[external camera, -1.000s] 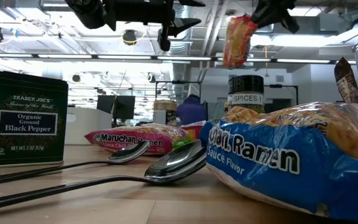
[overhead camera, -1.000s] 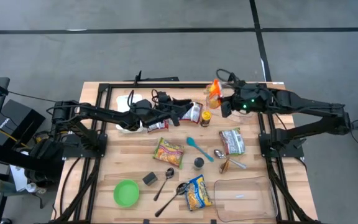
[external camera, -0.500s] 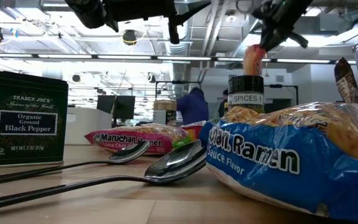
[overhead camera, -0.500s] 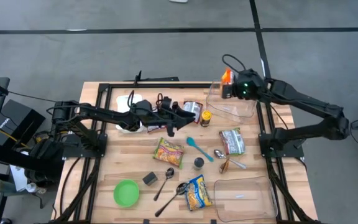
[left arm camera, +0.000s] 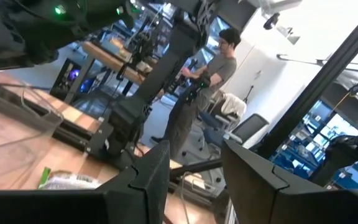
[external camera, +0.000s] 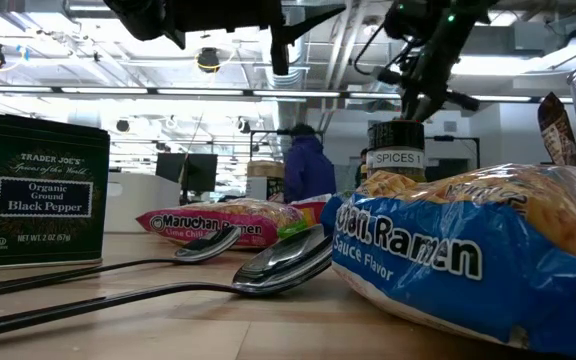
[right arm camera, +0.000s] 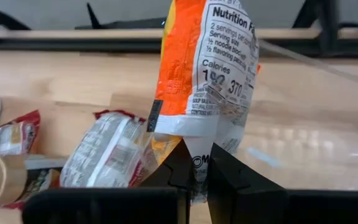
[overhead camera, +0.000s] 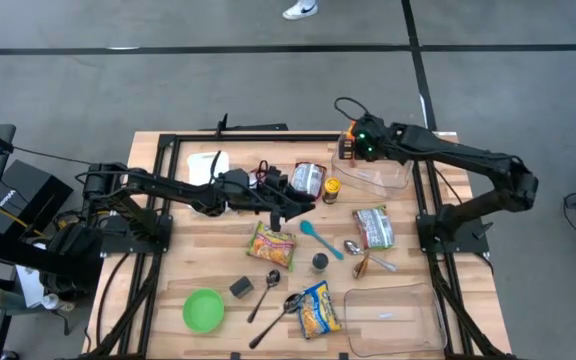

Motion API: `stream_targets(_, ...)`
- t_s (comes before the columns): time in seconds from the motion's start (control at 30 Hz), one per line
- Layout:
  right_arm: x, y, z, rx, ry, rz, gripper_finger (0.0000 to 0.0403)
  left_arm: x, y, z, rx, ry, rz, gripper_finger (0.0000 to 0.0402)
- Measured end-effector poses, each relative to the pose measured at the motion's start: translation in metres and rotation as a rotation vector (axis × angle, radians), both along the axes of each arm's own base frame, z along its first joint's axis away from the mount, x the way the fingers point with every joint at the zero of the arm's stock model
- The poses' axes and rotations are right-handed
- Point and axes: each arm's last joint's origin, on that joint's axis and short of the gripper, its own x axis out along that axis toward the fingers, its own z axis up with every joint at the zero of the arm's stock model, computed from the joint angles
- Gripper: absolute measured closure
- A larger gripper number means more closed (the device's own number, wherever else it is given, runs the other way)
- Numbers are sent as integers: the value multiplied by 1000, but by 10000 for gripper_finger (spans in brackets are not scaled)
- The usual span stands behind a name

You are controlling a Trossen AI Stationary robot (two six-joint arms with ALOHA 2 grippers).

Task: Pick & Place Food Item
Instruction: Put the orange noodle pack into the top transparent bin

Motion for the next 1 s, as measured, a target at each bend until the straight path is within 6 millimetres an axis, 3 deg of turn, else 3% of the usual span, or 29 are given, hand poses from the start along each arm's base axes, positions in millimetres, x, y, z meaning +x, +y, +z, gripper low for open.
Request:
stream_targets(0.63, 24, -26, -41, 117, -25, -160, 382, 0, -3, -7, 0, 70, -15, 262)
stream_targets(1.0, 23, -37, -45, 145, -69, -250, 382, 1, -3, -8, 0, 82, -16, 262)
